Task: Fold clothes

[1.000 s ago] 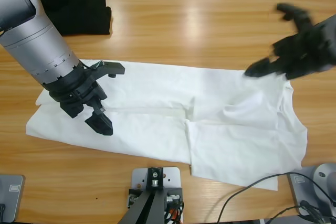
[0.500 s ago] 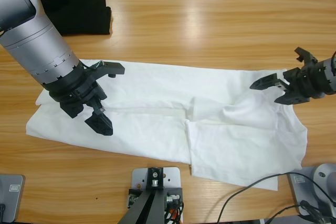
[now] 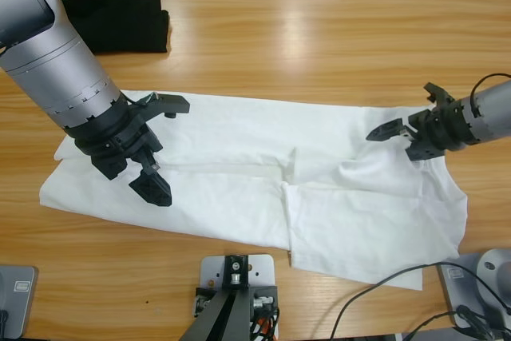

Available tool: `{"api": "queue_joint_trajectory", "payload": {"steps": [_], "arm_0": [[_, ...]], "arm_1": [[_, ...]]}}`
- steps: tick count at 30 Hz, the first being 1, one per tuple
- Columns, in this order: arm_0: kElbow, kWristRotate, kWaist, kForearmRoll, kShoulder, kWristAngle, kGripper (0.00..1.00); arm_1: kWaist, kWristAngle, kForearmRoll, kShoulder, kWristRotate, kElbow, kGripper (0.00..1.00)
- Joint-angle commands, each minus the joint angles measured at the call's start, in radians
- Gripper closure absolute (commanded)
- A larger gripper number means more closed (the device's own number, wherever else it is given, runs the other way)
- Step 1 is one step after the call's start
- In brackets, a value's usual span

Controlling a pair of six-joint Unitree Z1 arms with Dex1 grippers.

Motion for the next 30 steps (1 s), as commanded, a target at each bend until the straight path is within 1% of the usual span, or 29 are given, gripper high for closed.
{"api": "queue_joint_trajectory", "payload": {"steps": [1, 2, 4, 5, 6, 7, 10, 11, 13, 15, 18, 21, 24, 27, 28, 29, 30], "arm_0": [[0.037, -0.014, 0.003, -0.013, -0.018, -0.001, 0.046], [0.039, -0.014, 0.003, -0.014, -0.019, 0.000, 0.045], [0.041, -0.014, 0.003, -0.014, -0.019, 0.000, 0.041], [0.042, -0.014, 0.003, -0.014, -0.019, 0.000, 0.041], [0.041, -0.014, 0.003, -0.014, -0.019, -0.001, 0.041], [0.041, -0.014, 0.003, -0.015, -0.020, -0.001, 0.041], [0.041, -0.014, 0.003, -0.015, -0.023, 0.000, 0.036], [0.041, -0.014, 0.003, -0.015, -0.022, 0.000, 0.036], [0.041, -0.014, 0.003, -0.017, -0.022, 0.000, 0.036], [0.041, -0.014, 0.003, -0.018, -0.021, -0.001, 0.036], [0.042, -0.014, 0.003, -0.019, -0.021, -0.001, 0.036], [0.044, -0.014, 0.003, -0.019, -0.024, -0.001, 0.036], [0.049, -0.014, 0.003, -0.020, -0.026, -0.001, 0.032], [0.053, -0.014, 0.003, -0.020, -0.029, -0.001, 0.032], [0.055, -0.014, 0.003, -0.020, -0.031, -0.002, 0.032], [0.058, -0.014, 0.002, -0.020, -0.033, -0.002, 0.032], [0.061, -0.014, 0.001, -0.020, -0.035, -0.002, 0.032]], "arm_1": [[-0.013, 0.089, -0.022, 0.017, -0.024, 0.022, 0.656], [-0.013, 0.099, -0.022, 0.017, -0.027, 0.021, 0.688], [-0.013, 0.114, -0.022, 0.016, -0.036, 0.021, 0.690], [-0.013, 0.115, -0.026, 0.016, -0.045, 0.020, 0.723], [-0.013, 0.113, -0.039, 0.013, -0.066, 0.020, 0.898], [-0.013, 0.110, -0.051, 0.005, -0.090, 0.021, 0.997], [-0.013, 0.109, -0.032, -0.075, -0.137, 0.018, 1.000], [-0.013, 0.103, 0.025, -0.103, -0.139, 0.012, 1.000], [-0.010, 0.079, 0.204, -0.138, -0.149, 0.001, 1.000], [0.001, 0.083, 0.291, -0.171, -0.175, -0.009, 1.000], [0.099, 0.126, 0.315, -0.157, -0.200, -0.011, 1.000], [0.170, 0.135, 0.352, -0.151, -0.205, -0.016, 1.000], [0.255, 0.116, 0.399, -0.119, -0.203, -0.029, 1.000], [0.328, 0.075, 0.412, -0.100, -0.158, -0.033, 1.000], [0.341, 0.064, 0.416, -0.105, -0.137, -0.036, 0.882], [0.347, 0.050, 0.419, -0.119, -0.123, -0.036, 0.504], [0.354, 0.022, 0.428, -0.143, -0.111, -0.038, 0.148]]}}
